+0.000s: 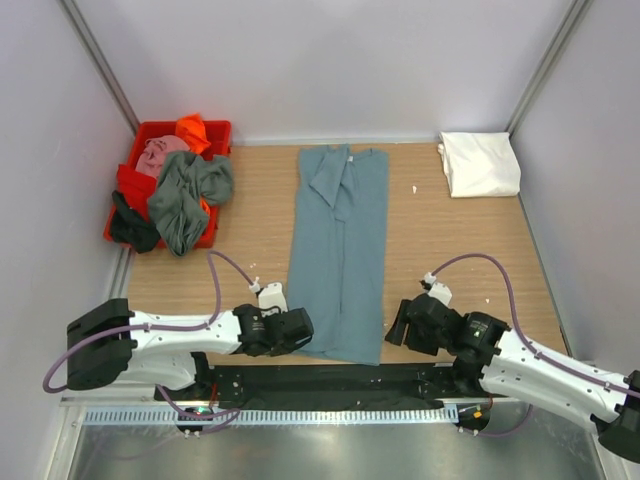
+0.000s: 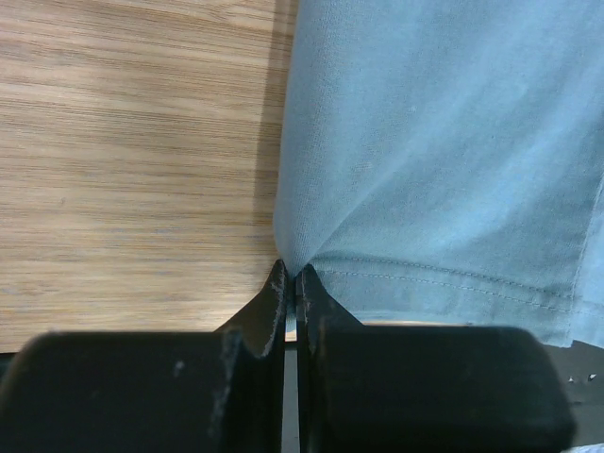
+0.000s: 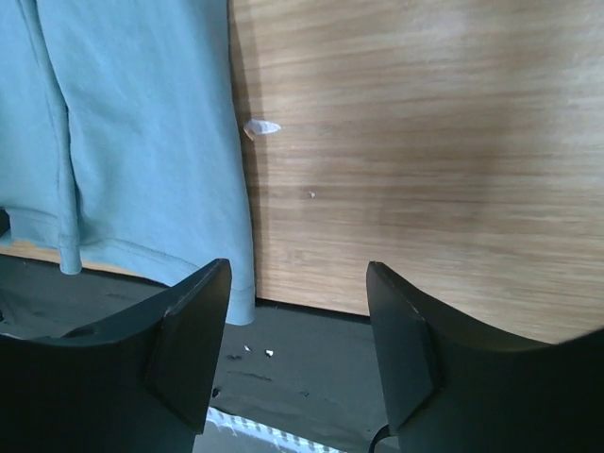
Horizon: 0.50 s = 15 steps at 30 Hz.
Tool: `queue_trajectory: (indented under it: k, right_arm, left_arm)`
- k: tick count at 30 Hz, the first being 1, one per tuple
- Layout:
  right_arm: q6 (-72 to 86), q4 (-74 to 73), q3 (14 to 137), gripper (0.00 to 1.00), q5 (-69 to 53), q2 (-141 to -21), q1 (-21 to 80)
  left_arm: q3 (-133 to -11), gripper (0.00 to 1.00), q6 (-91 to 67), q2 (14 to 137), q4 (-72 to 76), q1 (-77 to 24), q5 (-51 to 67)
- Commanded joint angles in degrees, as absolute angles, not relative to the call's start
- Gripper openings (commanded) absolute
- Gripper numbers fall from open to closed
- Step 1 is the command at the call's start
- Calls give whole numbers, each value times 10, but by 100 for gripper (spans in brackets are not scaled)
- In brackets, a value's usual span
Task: Fold and stack the t-shirts
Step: Fold the tshirt
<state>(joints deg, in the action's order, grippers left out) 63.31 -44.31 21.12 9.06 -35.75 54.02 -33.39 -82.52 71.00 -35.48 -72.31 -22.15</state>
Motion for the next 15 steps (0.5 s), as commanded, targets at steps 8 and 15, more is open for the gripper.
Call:
queue_trajectory:
  k: [8,15]
  right_arm:
    - [765,-358,190,64,116,-428,683]
    - [796,-309,202,64,159,-515,740]
  left_arm:
    - [-347,0,-835,727,-334,-722,-229]
    - [-342,0,-836,725,-330,-723,-228]
